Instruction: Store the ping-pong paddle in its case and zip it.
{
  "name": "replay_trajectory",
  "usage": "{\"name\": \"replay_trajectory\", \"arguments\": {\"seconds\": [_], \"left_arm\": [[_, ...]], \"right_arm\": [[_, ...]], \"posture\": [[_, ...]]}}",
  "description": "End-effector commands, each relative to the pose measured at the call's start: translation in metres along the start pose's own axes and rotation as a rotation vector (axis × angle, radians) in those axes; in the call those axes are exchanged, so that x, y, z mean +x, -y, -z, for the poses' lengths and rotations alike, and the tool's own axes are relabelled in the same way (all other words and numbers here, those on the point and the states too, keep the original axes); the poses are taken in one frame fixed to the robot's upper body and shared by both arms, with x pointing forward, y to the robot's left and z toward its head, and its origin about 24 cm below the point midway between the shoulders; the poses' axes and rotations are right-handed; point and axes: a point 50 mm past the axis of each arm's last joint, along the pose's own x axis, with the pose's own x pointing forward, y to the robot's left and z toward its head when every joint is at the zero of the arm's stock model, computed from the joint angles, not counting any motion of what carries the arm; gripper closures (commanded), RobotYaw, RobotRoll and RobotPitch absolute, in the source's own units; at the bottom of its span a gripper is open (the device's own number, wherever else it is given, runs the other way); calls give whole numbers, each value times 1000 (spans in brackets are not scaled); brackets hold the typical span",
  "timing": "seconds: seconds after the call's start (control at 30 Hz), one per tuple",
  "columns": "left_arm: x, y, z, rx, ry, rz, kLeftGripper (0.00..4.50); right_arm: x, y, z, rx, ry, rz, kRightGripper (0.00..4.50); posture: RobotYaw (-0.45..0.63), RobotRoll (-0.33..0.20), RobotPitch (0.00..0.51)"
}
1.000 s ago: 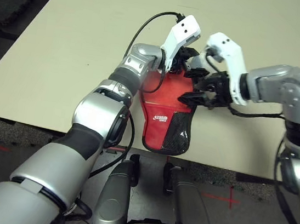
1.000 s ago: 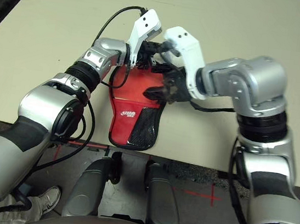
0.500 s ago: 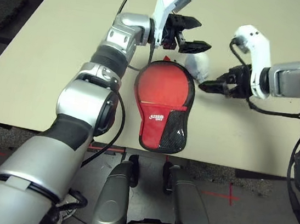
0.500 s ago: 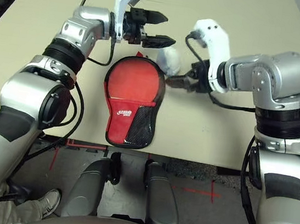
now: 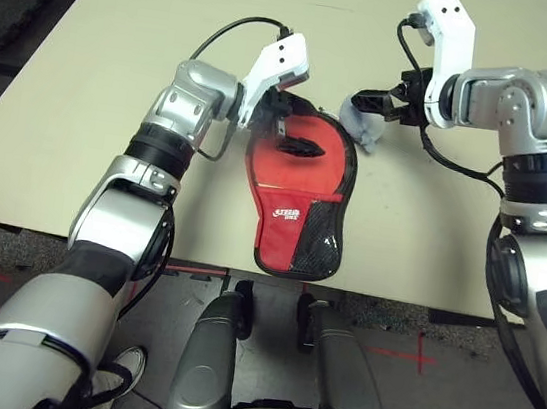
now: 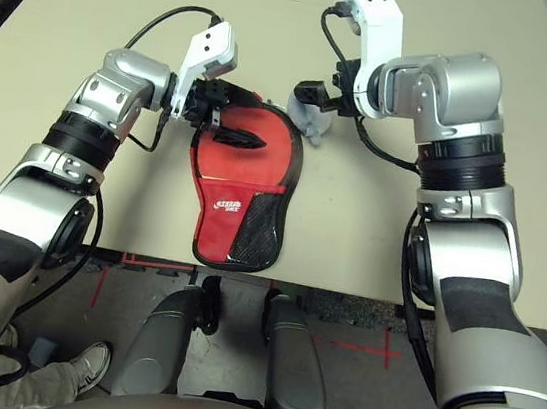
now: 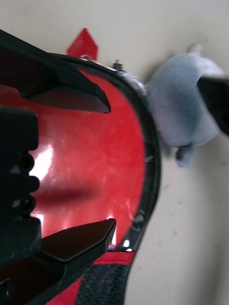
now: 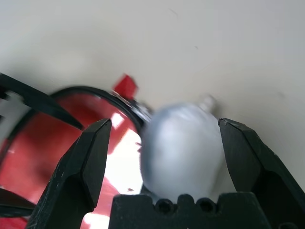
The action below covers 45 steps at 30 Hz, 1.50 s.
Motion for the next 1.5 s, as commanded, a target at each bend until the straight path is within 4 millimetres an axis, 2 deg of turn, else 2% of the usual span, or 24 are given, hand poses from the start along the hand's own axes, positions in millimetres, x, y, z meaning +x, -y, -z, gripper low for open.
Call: {"name": "replay_trajectory", "arguments": {"seconds": [0.03,0.37,0.53,0.77,0.8,0.87,1.13,1.23,1.3,1.5], "left_arm": [[12,6,10,-2,-61,18,65],[38,19,40,-46,-206,33,65],[41,21,42,-61,-210,32,65],[42,22,42,-67,-208,31,65],[43,22,43,-73,-209,33,20],[44,23,43,-79,-210,36,20],[46,25,42,-83,-208,43,0],[46,25,42,-86,-206,43,0],[47,25,42,-89,-206,44,0],[48,25,41,-91,-194,38,0]], "right_arm": [[7,0,3,-22,-26,4,0],[23,8,11,-77,-47,56,0],[28,12,15,-103,-65,80,0],[37,17,31,-100,-145,88,0],[38,18,33,-104,-158,101,154],[40,21,36,-117,-172,119,154],[44,37,43,-223,-169,257,2992],[39,46,40,-293,-151,322,3861],[35,51,39,-333,-153,345,4133],[20,60,42,-429,-187,379,4159]], "posture": [[5,0,238],[12,0,233],[15,0,234],[12,0,234],[11,0,234],[9,0,234],[7,0,234],[6,0,239],[6,0,239],[1,0,245]]}}
